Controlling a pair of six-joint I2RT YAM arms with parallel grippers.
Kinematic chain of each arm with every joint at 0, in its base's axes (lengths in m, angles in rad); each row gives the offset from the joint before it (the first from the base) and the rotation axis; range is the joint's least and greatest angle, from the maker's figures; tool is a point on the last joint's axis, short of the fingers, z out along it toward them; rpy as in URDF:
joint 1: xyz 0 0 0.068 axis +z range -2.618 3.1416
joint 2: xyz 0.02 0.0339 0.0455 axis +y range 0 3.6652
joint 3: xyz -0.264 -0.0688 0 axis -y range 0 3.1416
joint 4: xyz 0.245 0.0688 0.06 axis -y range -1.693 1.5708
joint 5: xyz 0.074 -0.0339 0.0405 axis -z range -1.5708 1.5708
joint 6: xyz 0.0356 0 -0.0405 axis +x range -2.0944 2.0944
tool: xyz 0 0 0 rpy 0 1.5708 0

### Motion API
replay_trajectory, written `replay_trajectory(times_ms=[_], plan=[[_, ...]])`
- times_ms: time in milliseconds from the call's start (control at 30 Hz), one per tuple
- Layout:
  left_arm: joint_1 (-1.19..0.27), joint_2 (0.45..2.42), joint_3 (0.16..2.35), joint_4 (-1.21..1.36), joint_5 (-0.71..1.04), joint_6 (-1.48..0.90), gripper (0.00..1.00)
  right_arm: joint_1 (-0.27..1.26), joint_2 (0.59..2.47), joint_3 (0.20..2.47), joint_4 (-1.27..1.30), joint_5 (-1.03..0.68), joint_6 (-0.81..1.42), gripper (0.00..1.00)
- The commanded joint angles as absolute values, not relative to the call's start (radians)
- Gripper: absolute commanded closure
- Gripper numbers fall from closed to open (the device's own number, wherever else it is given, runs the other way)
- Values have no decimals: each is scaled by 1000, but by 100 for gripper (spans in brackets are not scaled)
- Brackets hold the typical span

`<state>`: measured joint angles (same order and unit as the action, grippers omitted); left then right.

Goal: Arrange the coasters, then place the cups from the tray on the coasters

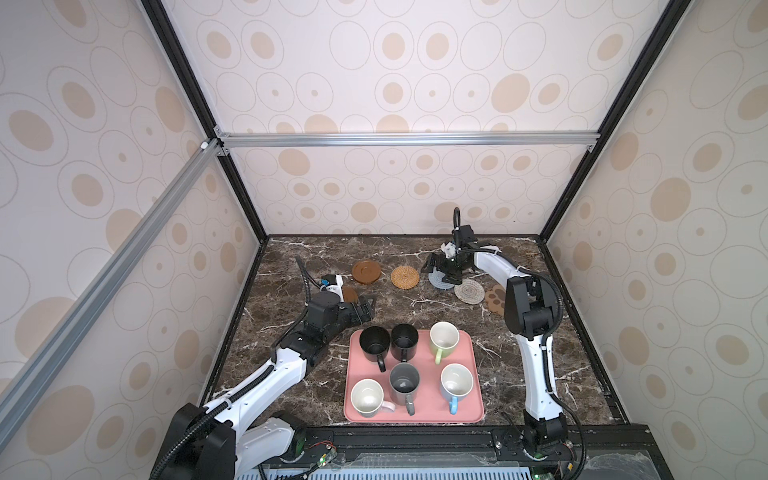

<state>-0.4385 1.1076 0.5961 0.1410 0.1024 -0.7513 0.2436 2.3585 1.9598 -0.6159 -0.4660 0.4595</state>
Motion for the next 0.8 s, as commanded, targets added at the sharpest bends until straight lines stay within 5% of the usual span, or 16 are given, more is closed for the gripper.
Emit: replay_trajectory(times_ms=[0,767], plan=[[-434,1086,599,147,94,-773,0,241,2389,1973,-660,-443,463,0],[-434,1065,578,159,94,-791,0,241,2403,1981,-623,-529,497,0]])
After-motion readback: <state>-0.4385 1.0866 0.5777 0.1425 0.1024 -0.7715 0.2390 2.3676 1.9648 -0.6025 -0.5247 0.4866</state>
